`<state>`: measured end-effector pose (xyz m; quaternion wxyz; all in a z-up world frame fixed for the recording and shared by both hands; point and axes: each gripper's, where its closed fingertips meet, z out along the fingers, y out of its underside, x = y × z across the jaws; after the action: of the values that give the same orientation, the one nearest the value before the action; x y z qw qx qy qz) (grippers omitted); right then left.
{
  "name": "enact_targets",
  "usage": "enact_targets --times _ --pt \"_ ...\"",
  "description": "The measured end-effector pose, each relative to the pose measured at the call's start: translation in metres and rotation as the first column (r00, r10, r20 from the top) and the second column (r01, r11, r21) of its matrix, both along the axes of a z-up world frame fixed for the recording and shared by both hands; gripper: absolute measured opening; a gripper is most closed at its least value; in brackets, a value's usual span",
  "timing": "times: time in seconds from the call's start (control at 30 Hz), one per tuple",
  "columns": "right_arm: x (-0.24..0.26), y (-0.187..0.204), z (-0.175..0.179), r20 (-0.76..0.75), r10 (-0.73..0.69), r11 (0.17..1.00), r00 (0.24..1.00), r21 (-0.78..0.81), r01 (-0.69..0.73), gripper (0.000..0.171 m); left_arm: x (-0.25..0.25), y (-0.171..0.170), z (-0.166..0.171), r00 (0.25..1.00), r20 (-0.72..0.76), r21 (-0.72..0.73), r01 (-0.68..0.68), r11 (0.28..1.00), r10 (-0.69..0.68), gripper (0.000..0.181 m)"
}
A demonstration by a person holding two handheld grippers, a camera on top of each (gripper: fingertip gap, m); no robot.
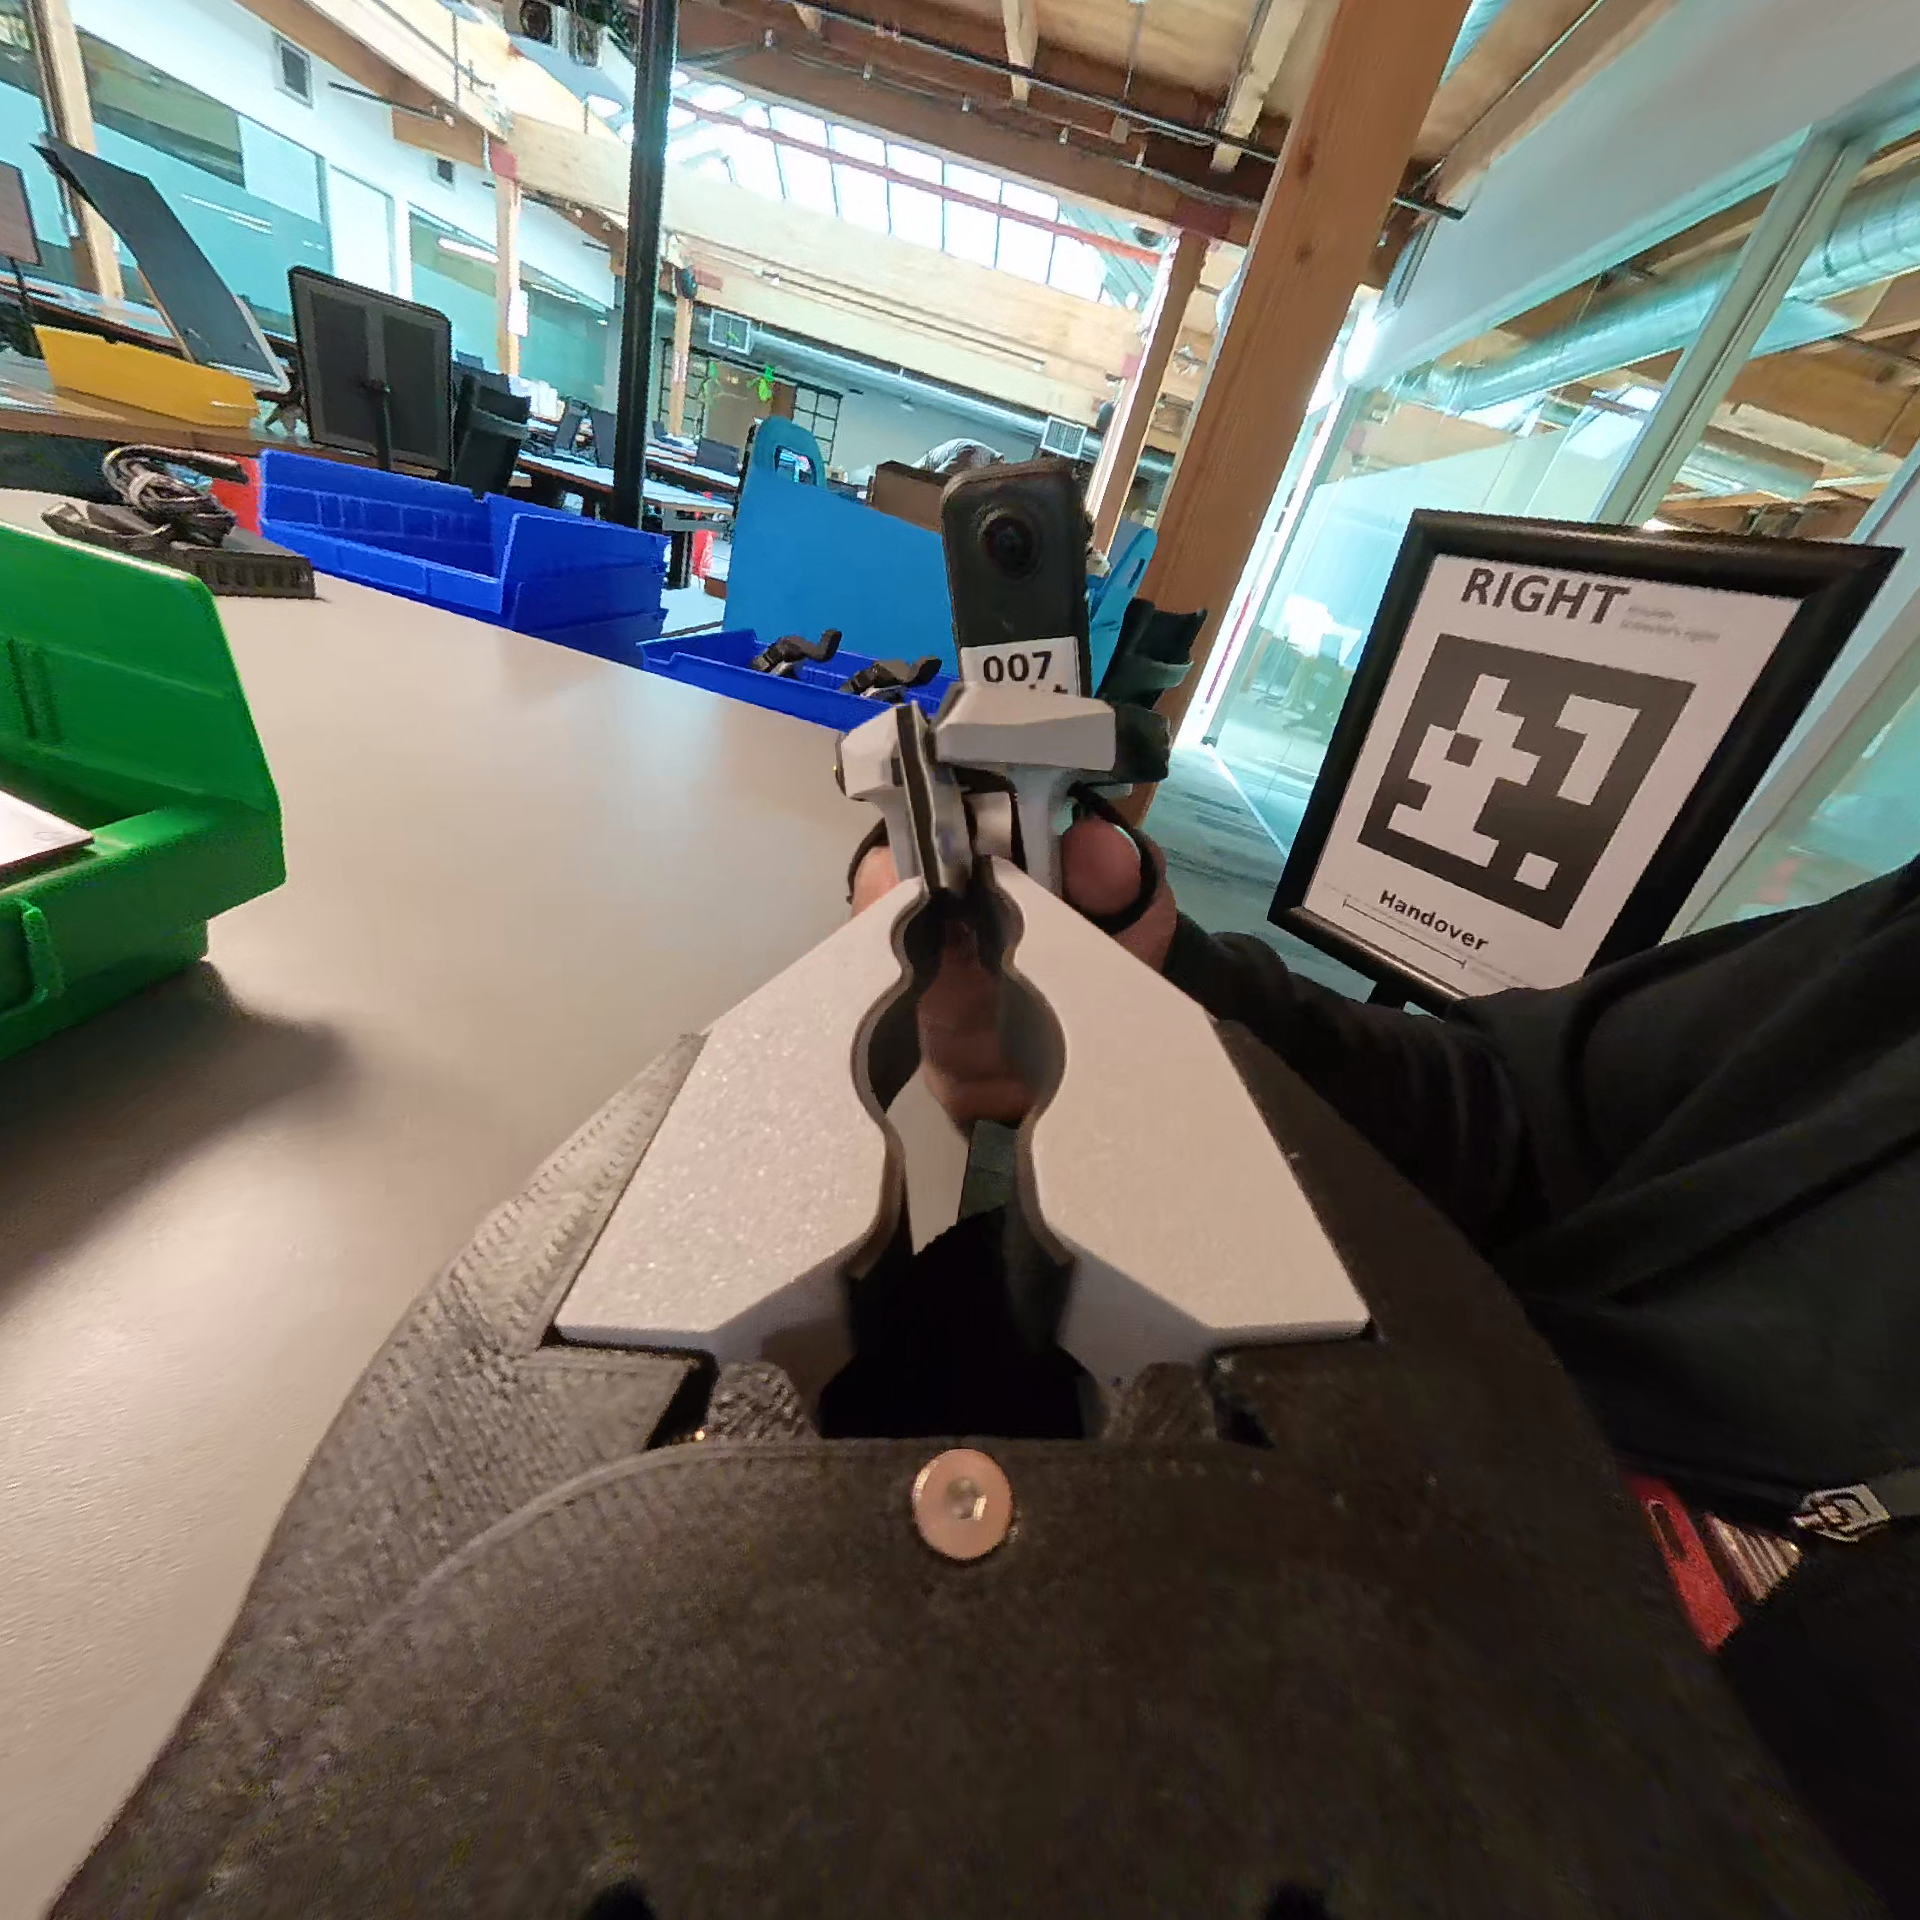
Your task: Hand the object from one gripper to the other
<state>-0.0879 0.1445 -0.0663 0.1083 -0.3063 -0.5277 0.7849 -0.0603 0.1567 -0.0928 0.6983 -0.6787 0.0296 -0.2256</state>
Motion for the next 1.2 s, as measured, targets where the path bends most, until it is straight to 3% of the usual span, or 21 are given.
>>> enact_targets --times 0.53,0.63,0.83,1.07,1.2 --pt "-0.001 0.0 -0.001 0.006 -0.008 1.0 1.0 0.003 0.008 0.004 0.0 0.003 -0.004 0.999 -0.027 -0.021 -0.028 0.999 0.027 0.02" --pt "-0.001 0.001 0.0 0.004 -0.008 1.0 1.0 -0.003 0.008 0.004 -0.002 0.003 -0.003 0.999 -0.018 -0.015 -0.033 0.999 0.032 0.009" --pt "-0.001 0.003 0.001 0.005 -0.009 1.0 1.0 -0.016 0.009 0.005 -0.006 0.001 0.001 0.999 0.005 0.007 -0.049 0.999 0.049 0.007" --pt "-0.003 0.003 -0.001 0.02 -0.007 1.0 1.0 -0.017 0.007 0.004 -0.03 -0.014 0.024 0.985 0.163 0.14 -0.087 0.986 0.064 0.006" --pt "-0.003 0.004 0.001 0.015 -0.01 1.0 1.0 -0.026 0.01 0.01 -0.03 -0.014 0.024 0.985 0.158 0.141 -0.09 0.986 0.067 0.004"
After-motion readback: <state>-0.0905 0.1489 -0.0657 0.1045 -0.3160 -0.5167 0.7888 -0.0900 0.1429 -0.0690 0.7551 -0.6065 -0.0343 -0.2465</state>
